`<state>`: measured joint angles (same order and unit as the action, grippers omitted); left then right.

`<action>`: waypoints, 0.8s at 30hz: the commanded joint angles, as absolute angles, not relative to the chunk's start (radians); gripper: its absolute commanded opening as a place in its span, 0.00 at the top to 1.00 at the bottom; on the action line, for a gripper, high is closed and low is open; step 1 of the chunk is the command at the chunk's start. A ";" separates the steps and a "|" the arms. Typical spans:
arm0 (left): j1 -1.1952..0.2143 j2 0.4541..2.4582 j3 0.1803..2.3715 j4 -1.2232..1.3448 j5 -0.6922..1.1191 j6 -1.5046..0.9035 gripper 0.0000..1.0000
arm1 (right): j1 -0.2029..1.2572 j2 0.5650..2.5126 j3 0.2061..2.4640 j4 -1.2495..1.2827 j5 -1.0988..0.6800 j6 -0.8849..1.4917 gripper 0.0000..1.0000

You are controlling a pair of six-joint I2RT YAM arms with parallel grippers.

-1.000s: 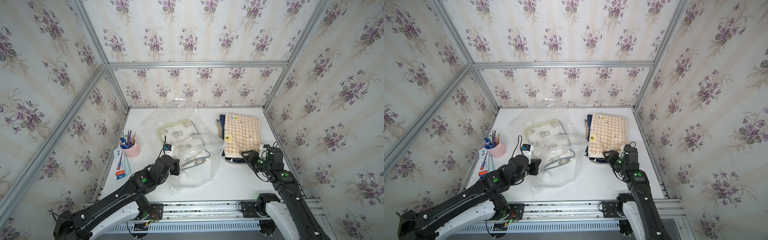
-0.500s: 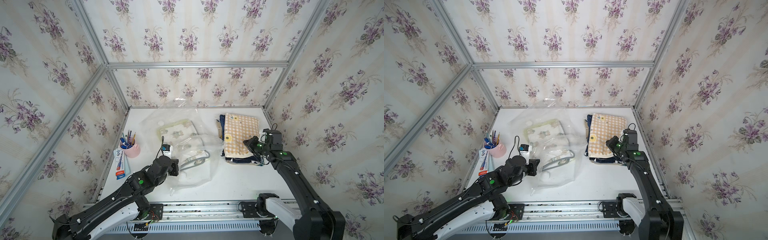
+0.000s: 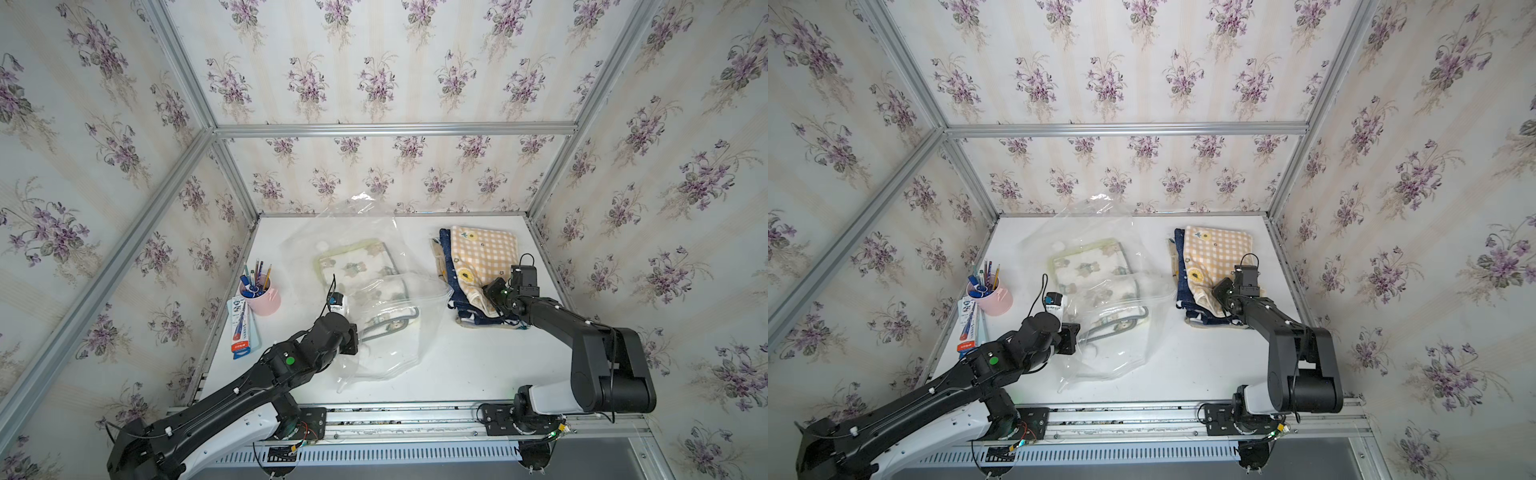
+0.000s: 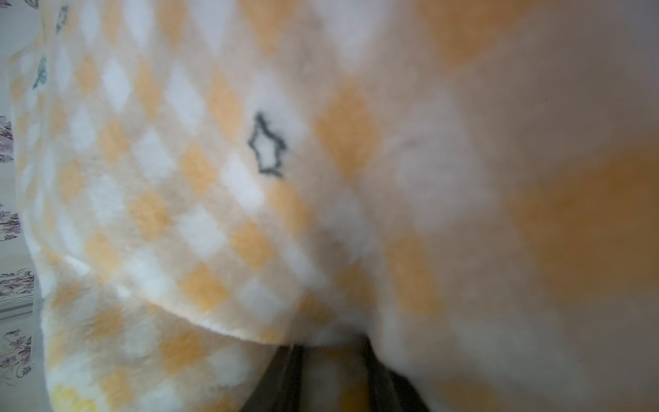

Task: Take the blanket out of the vacuum bag
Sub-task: Move the blanket to the center of the board.

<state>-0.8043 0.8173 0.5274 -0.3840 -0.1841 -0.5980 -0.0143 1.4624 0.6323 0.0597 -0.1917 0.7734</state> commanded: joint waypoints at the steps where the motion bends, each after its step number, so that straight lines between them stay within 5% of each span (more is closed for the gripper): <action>1: -0.803 0.846 0.540 -0.330 -0.215 -0.599 0.94 | -0.021 1.517 0.656 0.074 -0.119 0.737 0.67; 12: -0.804 0.902 0.544 -0.260 -0.181 -0.606 0.93 | -0.025 1.628 0.799 0.083 -0.152 0.710 0.66; 24: -0.804 0.913 0.581 -0.239 -0.152 -0.561 0.92 | -0.021 1.259 0.684 0.059 -0.278 0.777 0.64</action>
<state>-0.8043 0.9062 0.5678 -0.2840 -0.1627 -0.5831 -0.0242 1.3006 0.6983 0.0547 -0.2218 0.7475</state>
